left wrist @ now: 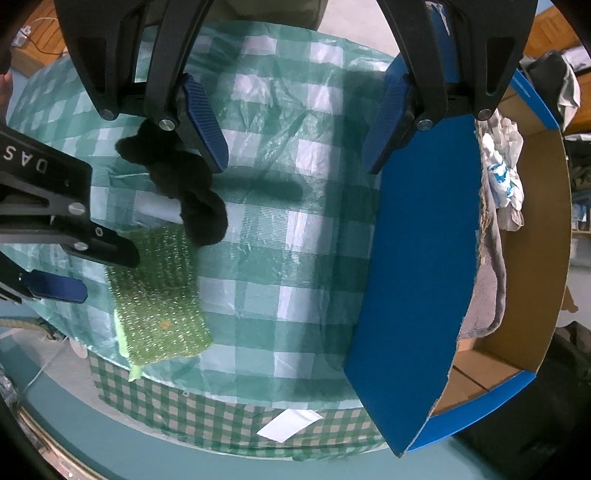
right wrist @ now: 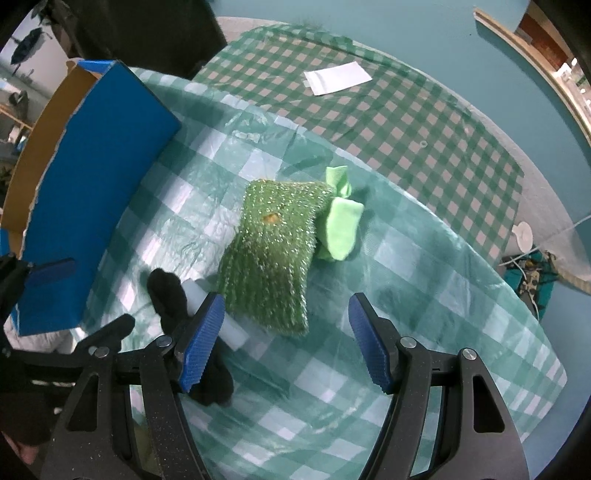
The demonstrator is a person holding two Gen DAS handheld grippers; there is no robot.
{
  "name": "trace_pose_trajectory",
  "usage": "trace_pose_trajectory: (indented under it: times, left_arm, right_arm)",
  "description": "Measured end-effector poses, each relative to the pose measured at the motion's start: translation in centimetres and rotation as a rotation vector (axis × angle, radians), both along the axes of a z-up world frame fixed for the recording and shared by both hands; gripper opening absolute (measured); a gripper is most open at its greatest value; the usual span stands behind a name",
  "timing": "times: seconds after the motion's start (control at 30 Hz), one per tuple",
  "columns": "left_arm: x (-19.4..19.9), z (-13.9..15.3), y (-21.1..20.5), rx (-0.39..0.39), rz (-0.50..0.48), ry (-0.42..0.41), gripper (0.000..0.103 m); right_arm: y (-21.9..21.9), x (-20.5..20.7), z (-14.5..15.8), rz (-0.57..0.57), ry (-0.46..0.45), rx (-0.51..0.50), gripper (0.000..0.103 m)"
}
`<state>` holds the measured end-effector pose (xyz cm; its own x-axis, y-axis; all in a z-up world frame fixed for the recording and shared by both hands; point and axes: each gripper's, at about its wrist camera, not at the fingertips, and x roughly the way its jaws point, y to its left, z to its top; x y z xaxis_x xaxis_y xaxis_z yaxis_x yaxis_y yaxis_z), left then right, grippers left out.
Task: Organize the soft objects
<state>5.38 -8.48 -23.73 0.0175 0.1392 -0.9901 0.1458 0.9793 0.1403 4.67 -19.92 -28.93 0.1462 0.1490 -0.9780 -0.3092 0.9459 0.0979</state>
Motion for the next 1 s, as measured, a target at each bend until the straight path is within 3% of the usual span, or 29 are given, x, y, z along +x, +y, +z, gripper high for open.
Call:
trace_pose_trajectory:
  times: [0.43, 0.63, 0.7, 0.87, 1.0]
  left_arm:
    - [0.0, -0.7, 0.0, 0.000, -0.011, 0.031, 0.077]
    - [0.0, -0.9, 0.1, 0.001, -0.021, 0.036, 0.077]
    - [0.1, -0.9, 0.1, 0.000, -0.024, 0.036, 0.077]
    - [0.2, -1.0, 0.0, -0.001, -0.030, 0.043, 0.077]
    - [0.2, -1.0, 0.0, -0.009, -0.036, 0.046, 0.079]
  right_arm:
    - [1.6, 0.9, -1.6, 0.036, 0.038, -0.019, 0.067]
    - [2.1, 0.5, -1.8, 0.048, 0.049, -0.024, 0.037]
    - [1.9, 0.5, -1.8, 0.039, 0.053, -0.015, 0.018]
    - [1.9, 0.2, -1.0, 0.039, 0.034, 0.004, 0.010]
    - [1.7, -0.3, 0.0, 0.044, 0.015, 0.014, 0.010]
